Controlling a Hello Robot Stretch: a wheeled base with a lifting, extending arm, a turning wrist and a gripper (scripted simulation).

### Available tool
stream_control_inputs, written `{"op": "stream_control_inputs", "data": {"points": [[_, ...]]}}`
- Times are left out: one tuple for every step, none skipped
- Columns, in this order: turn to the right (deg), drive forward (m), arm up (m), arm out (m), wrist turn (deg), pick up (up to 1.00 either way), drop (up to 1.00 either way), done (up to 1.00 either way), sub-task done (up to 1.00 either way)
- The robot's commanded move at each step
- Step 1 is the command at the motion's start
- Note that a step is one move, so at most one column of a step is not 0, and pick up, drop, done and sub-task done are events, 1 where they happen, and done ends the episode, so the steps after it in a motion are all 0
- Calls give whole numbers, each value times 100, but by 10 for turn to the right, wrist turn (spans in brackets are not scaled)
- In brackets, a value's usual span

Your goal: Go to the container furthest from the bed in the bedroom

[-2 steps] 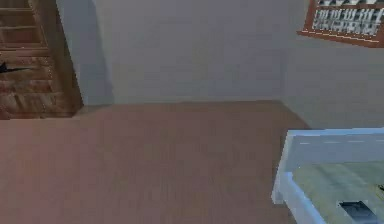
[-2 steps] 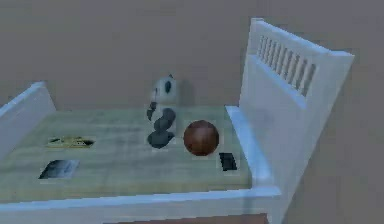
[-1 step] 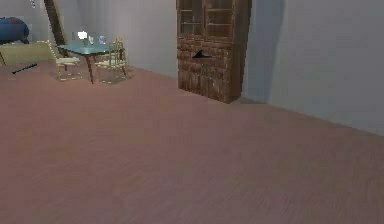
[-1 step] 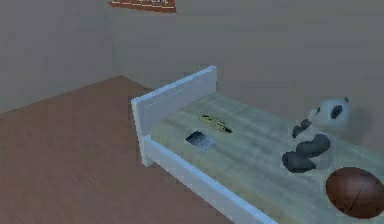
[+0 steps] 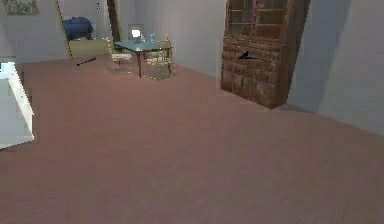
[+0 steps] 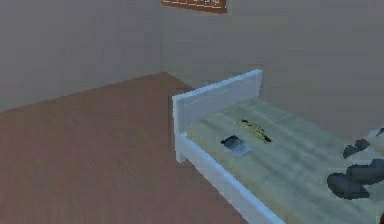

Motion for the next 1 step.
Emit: {"op": "stream_control_inputs", "data": {"points": [[0, 100, 0, 0, 0, 0, 0, 0, 0]]}}
